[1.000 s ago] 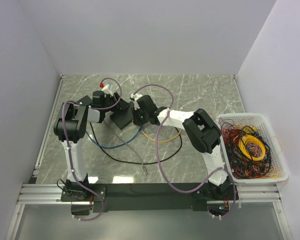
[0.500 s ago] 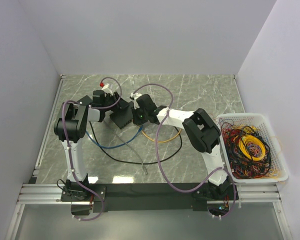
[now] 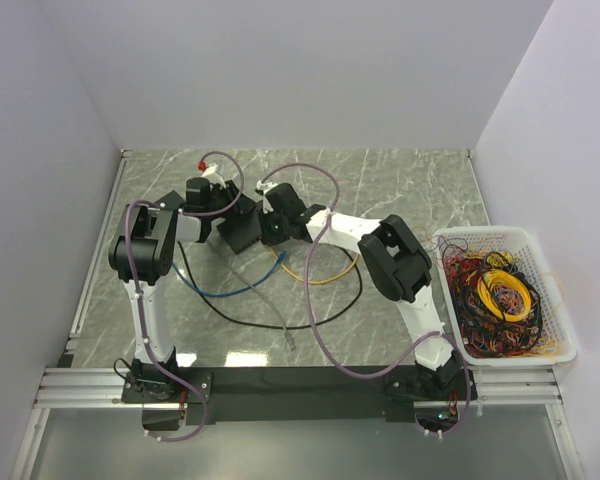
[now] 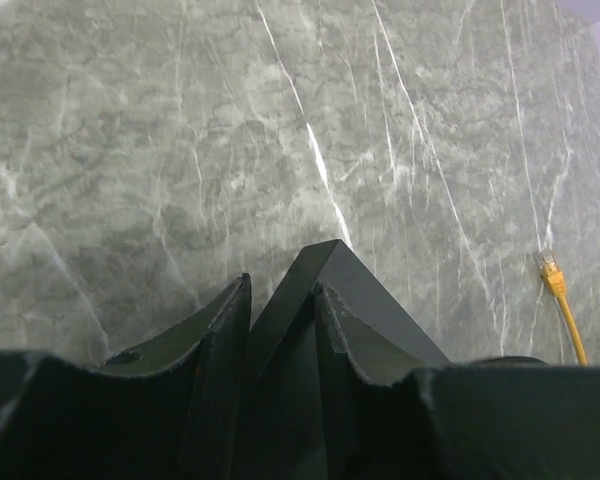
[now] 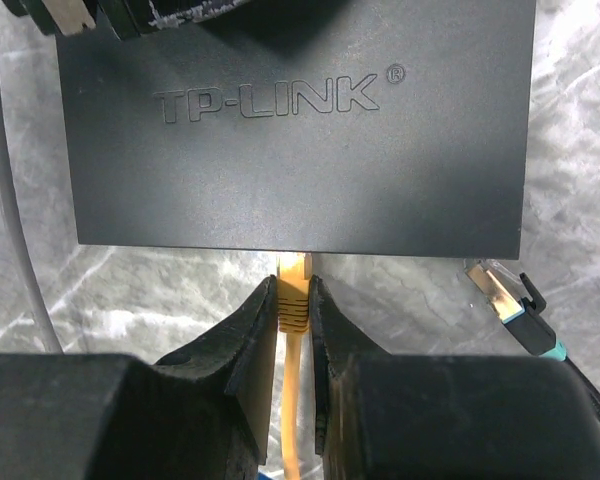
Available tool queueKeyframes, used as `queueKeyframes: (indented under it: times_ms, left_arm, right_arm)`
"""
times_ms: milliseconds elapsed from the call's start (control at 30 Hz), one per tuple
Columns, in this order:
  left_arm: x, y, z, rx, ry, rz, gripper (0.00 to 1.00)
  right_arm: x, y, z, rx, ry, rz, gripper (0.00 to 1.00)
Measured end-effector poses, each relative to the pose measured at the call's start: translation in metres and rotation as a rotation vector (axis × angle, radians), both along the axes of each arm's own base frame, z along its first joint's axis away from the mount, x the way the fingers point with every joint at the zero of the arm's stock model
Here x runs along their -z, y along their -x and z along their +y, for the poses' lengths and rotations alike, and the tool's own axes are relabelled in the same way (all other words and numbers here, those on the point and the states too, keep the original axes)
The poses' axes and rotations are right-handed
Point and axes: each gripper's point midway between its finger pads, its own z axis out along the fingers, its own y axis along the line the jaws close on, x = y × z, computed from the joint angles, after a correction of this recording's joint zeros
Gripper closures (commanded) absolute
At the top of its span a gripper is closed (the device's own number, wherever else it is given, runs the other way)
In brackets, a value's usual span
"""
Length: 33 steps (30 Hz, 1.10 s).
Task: Insert the plug into the switch port
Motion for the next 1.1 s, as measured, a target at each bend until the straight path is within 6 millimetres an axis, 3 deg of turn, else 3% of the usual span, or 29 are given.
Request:
queueKeyframes:
  times_ms: [400,567,800,933,1100]
  left_arm:
    - [-0.016,-0.013,-0.001,-0.009,-0.005,-0.062,0.66]
    - [-0.015,0.002,-0.028,0.081,0.02,-0.041,0.66]
    - [-0.015,0.005,-0.03,0.095,0.029,-0.033,0.66]
    - [-0.015,0.004,-0.029,0.09,0.03,-0.032,0.57]
    - [-0.021,-0.003,-0.022,0.058,0.039,-0.053,0.36]
  right_arm:
    - [-0.001,-0.02,0.019,0.037,-0.004,0.027,1.0]
    - [-0.003,-0.041,0.03,0.066,-0.06,0.006,1.0]
    - [-0.004,-0.045,0.026,0.075,-0.077,0.02,1.0]
    - [-0.003,-0.045,0.026,0.073,-0.079,0.019,0.81]
    - [-0.003,-0.046,0.025,0.074,-0.096,0.005,0.72]
